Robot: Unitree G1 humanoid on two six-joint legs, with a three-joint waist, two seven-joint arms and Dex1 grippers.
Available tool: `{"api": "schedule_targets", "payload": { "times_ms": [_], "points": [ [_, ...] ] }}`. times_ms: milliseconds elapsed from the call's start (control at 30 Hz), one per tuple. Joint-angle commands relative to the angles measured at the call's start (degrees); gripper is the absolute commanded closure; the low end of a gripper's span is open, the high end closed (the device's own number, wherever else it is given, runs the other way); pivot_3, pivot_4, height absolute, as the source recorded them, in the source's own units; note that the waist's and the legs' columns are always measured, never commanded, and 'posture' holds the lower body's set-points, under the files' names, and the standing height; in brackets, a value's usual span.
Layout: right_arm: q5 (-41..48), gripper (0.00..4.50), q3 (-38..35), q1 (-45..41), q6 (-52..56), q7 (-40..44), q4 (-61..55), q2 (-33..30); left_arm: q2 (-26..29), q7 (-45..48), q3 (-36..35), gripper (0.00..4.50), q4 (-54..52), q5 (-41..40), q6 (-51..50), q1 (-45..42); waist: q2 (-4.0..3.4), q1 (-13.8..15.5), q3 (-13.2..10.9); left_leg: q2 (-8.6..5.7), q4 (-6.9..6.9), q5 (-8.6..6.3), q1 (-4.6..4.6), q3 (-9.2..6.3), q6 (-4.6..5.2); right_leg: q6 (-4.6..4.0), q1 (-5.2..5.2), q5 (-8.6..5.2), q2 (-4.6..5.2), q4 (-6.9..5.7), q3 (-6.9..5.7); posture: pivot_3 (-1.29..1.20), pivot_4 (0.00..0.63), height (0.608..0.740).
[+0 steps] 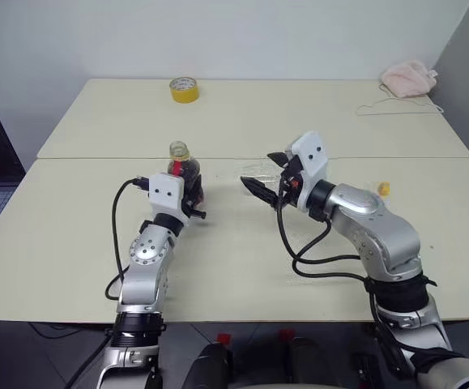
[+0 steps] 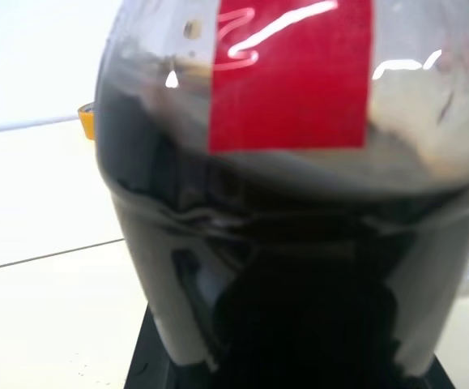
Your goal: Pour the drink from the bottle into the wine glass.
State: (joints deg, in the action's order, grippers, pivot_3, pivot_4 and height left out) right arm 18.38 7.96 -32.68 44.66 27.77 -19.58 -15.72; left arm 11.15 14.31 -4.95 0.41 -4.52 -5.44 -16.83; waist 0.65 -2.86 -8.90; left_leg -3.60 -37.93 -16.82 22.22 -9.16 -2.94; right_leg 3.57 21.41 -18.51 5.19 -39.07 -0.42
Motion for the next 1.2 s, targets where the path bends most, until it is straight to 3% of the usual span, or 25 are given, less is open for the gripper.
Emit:
{"api": "schedule_targets", "payload": {
  "times_ms": [33,333,500,800,1200],
  "points": [
    [2.5,0.04,-2.3,1.9,-2.3,3.3,-3.9,-2.4,1.1,0.1,-1.7,3.53,-1.4,-1.1,3.0,-0.5,0.00,0.1,0.0,0.00,0.00,0.00,0.00,0.01,0.00,0.00,0.00,0.00,0.00,0.01,0.00,0.00,0.150,0.740],
    [9.3,0.04,-4.0,9.4,-3.5,11.4,-11.4,-8.8,1.8,0.4,-6.4,3.53,1.2,-5.6,3.6,-0.7,0.01,0.4,0.0,0.01,0.00,0.00,0.00,-0.01,0.00,0.00,-0.03,0.00,0.00,0.03,-0.04,0.00,0.150,0.740],
    [8.3,0.04,-3.1,11.1,-5.7,12.0,-11.6,-11.4,2.3,0.6,-8.2,3.53,3.5,-7.3,4.0,-1.5,0.02,0.6,0.0,0.02,-0.05,0.00,0.00,-0.01,0.01,0.00,-0.06,0.00,-0.01,0.03,-0.05,0.00,0.150,0.740],
    [6.7,0.04,0.5,8.3,-6.5,9.1,-10.6,-8.7,4.6,4.3,-10.0,3.53,13.1,-8.9,8.9,-4.5,0.04,0.9,0.0,0.00,-0.06,0.00,-0.01,-0.01,0.00,0.00,-0.07,0.00,0.00,0.04,-0.05,0.00,0.150,0.740],
    [4.0,0.04,5.7,4.9,-5.5,8.0,-8.1,-7.2,6.6,6.0,-10.0,3.53,33.6,-7.6,18.8,-15.4,0.06,1.0,0.0,-0.01,-0.06,0.00,0.00,-0.04,0.00,0.01,-0.05,0.00,0.00,0.03,-0.08,0.00,0.150,0.740]
  ]
}}
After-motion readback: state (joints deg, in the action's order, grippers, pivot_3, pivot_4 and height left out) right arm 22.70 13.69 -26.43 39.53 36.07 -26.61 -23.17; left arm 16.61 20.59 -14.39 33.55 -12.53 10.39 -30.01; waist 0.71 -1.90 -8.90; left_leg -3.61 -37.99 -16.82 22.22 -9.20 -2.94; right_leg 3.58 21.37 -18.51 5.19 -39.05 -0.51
